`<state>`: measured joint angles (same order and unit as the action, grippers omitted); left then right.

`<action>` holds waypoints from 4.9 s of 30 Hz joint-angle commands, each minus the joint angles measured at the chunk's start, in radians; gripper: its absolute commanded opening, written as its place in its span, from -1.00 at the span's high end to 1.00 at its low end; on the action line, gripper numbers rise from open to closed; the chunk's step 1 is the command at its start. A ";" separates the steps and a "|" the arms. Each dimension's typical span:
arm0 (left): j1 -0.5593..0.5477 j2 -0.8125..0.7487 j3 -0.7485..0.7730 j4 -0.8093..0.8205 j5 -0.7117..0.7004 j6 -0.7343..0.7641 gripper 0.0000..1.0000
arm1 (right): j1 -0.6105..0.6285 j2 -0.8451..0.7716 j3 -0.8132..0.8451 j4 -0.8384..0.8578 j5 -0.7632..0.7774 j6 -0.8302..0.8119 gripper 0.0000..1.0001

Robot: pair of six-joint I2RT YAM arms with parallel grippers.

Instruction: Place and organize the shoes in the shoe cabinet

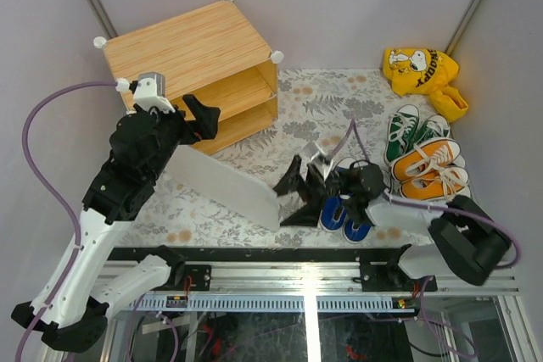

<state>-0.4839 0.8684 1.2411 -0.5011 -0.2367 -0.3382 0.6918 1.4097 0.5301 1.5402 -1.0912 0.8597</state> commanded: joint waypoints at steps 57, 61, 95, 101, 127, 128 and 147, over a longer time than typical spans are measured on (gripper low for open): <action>-0.004 -0.024 -0.201 0.038 0.009 0.018 -0.82 | 0.115 -0.350 0.133 -2.163 1.692 0.244 -0.56; -0.004 -0.023 -0.207 0.043 0.009 0.019 -0.82 | 0.115 -0.367 0.155 -2.172 1.681 0.216 -0.47; -0.004 -0.001 -0.231 0.045 -0.024 0.036 -0.83 | 0.114 -0.233 -0.031 -2.021 1.661 0.269 -0.37; -0.002 -0.009 -0.236 0.042 -0.037 0.039 -0.83 | 0.107 -0.145 -0.026 -1.969 1.664 0.237 -0.15; -0.003 -0.024 -0.242 0.042 -0.071 0.036 -0.83 | 0.447 0.227 0.434 -1.569 1.375 -0.593 0.53; -0.003 -0.022 -0.242 0.043 -0.070 0.036 -0.83 | 0.447 0.233 0.440 -1.585 1.374 -0.597 0.33; -0.004 -0.030 -0.245 0.038 -0.071 0.031 -0.84 | 0.447 0.137 0.403 -1.715 1.246 -0.625 -0.47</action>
<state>-0.4839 0.8528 1.0016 -0.5159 -0.2817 -0.3164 1.1442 1.5654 0.9257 -0.1501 0.2089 0.2420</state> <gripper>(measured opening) 0.916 0.747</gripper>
